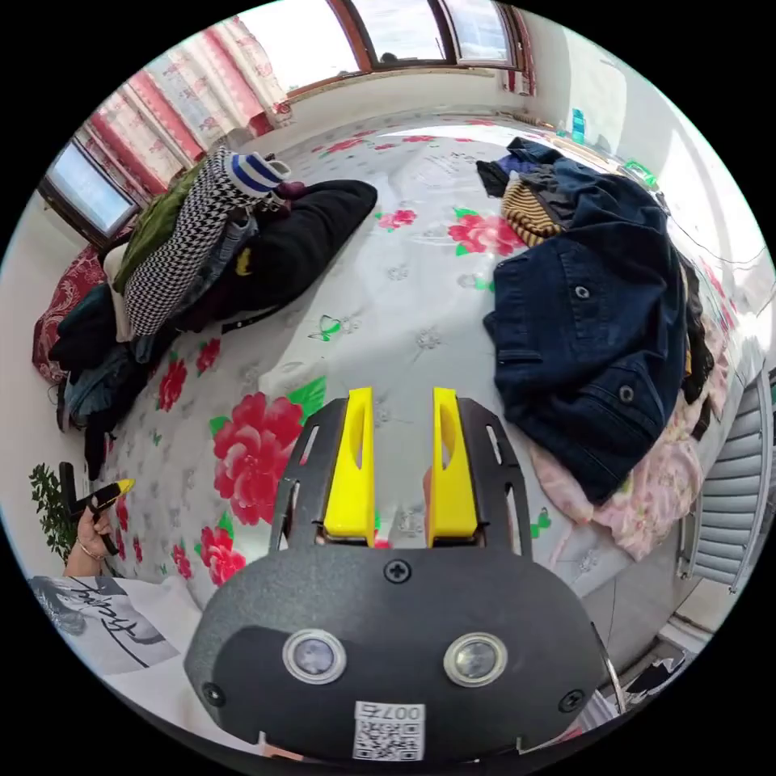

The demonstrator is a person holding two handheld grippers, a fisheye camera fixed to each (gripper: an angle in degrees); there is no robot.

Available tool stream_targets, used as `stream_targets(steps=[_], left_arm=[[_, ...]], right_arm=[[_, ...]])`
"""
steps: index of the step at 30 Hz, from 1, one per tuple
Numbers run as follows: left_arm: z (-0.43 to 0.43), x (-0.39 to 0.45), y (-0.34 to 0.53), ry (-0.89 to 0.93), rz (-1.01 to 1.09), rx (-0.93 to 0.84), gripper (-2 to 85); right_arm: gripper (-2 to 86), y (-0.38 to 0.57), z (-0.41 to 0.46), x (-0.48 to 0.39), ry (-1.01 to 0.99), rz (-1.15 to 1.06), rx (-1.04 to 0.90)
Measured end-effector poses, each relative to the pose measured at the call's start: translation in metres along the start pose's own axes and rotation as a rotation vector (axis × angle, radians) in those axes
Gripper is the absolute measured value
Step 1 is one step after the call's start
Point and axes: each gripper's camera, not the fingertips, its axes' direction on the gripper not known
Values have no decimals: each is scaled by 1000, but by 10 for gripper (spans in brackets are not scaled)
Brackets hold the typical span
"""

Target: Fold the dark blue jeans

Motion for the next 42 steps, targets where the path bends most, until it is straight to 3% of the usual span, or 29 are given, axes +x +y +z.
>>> stream_targets(steps=[4, 10, 12, 13, 17, 23, 27, 31, 35, 40, 42], left_arm=[[37, 27, 52, -196, -10, -118, 77], [96, 71, 60, -404, 60, -249, 44], [104, 82, 61, -474, 89, -241, 39], [106, 87, 61, -491, 98, -238, 38], [105, 87, 61, -468, 127, -231, 36], [98, 78, 59, -399, 213, -253, 14], [84, 59, 62, -318, 144, -207, -6], [61, 43, 80, -170, 125, -122, -9], [27, 31, 104, -79, 142, -30, -8], [-42, -12, 150, 41, 79, 135, -1], [-66, -34, 165, 55, 21, 193, -2]], right_arm=[[114, 7, -16, 65, 245, 58, 35], [127, -31, 34, 75, 100, 18, -97], [113, -34, 54, 71, 153, 48, -116], [101, -32, 55, 70, 250, 118, -56], [54, -37, 56, 87, 226, 213, -72], [10, -12, 6, 77, -25, 95, 50], [2, 33, -29, 18, 14, -67, 137], [1, 62, -47, -43, -212, -163, 162], [2, 93, -33, -142, -311, -363, 102], [11, 144, 0, -312, -840, -677, -103], [19, 161, 6, -369, -949, -802, -182]])
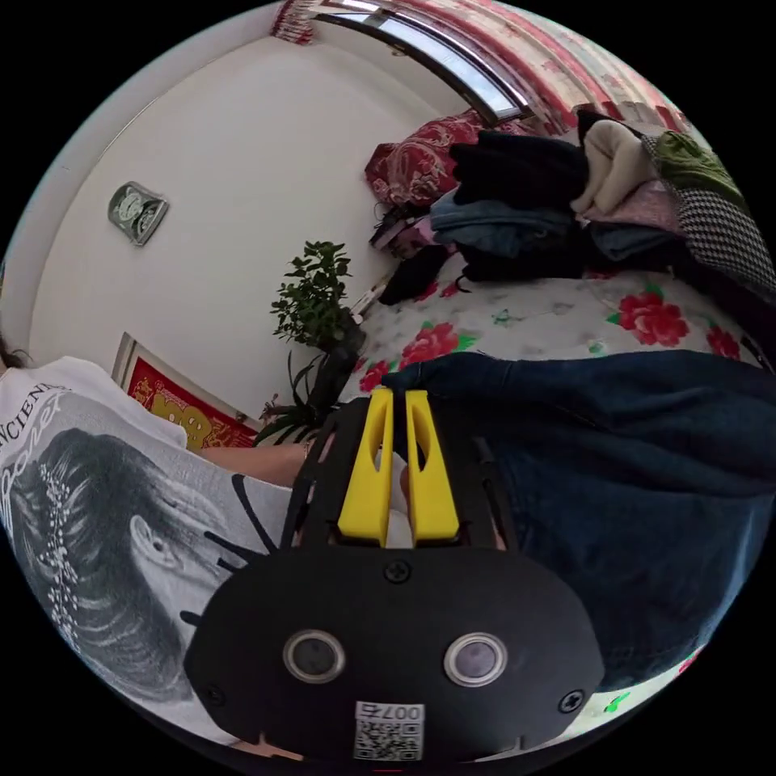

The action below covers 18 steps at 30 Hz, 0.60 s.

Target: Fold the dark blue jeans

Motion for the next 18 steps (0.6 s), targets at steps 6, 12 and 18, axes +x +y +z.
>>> stream_targets(steps=[6, 12, 18], left_arm=[[-100, -82, 15, -105, -213, 206, -7], [-167, -105, 35, -162, -244, 261, 28], [-157, -59, 52, -178, -112, 99, 50]], right_arm=[[46, -13, 48, -32, 122, -179, -97], [70, 72, -36, 71, 405, 348, 79], [79, 184, -152, 130, 631, 772, 333]])
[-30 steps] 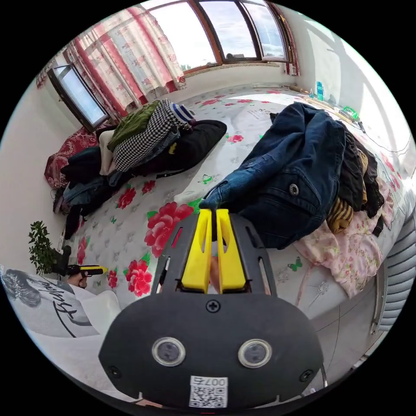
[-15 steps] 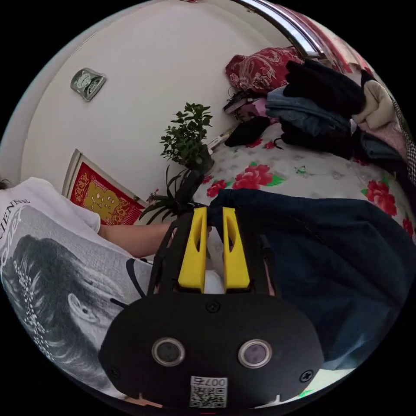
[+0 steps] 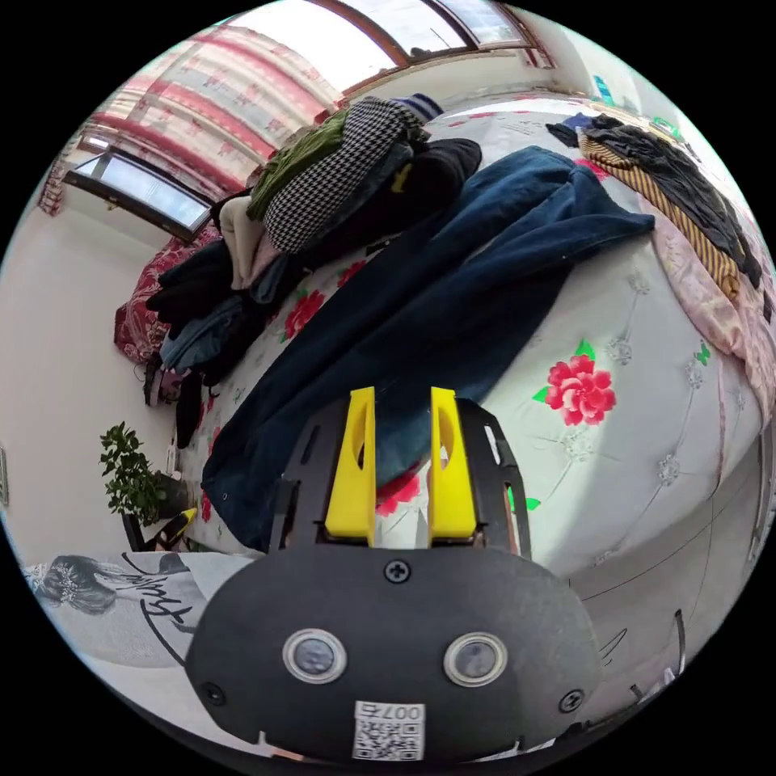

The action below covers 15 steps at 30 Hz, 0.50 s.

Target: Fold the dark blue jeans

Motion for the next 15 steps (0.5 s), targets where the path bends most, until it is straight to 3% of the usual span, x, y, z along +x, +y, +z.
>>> stream_targets(steps=[6, 8, 10, 15], left_arm=[[90, 76, -24, 191, 227, -289, 105], [127, 95, -31, 136, 308, -427, 92], [160, 109, -36, -42, 376, -591, 42], [121, 95, -50, -35, 330, -577, 0]], right_arm=[[90, -40, -19, 76, 74, 166, 107], [95, -55, -20, 95, 79, 207, 128], [99, -72, -20, 120, 74, 267, 148], [98, -91, -17, 175, 50, 398, 171]])
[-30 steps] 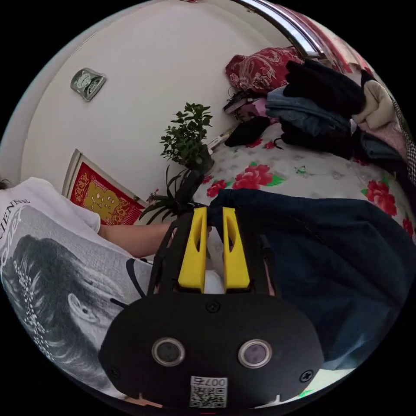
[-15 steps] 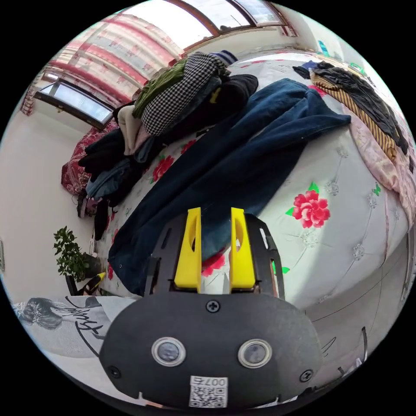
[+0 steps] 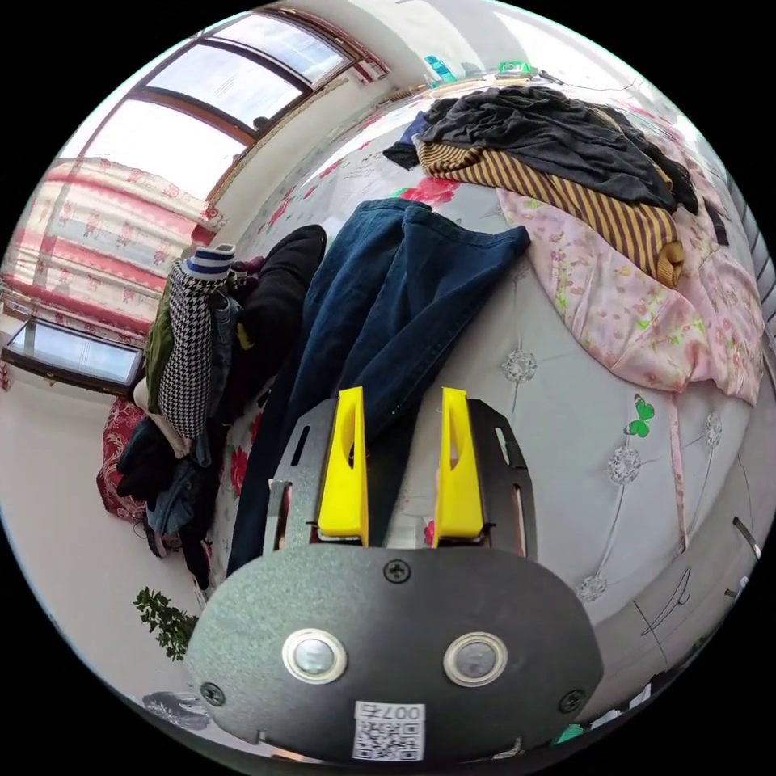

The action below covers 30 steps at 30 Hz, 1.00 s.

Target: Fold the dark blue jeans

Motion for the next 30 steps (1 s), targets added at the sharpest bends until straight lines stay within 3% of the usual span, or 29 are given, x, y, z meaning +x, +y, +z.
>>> stream_targets(steps=[5, 10, 13, 16, 22, 30], left_arm=[[-100, -17, 53, 38, -76, 257, -7], [-200, -34, 114, -117, -110, 448, -8], [-227, -56, 159, -231, -238, 526, -5], [-222, -87, 208, -268, -393, 514, 15], [-142, -138, 276, 44, -661, 528, 128], [-154, -199, 316, 14, -818, 671, 142]], right_arm=[[85, -17, 18, 38, -32, 103, -42], [25, -10, 35, 54, -166, 134, -153], [5, 19, 7, 46, -294, 39, -68], [1, 60, -35, 57, -371, -29, 37], [11, 114, -57, 118, -199, 103, 15], [35, 104, -28, 119, -36, 152, -71]])
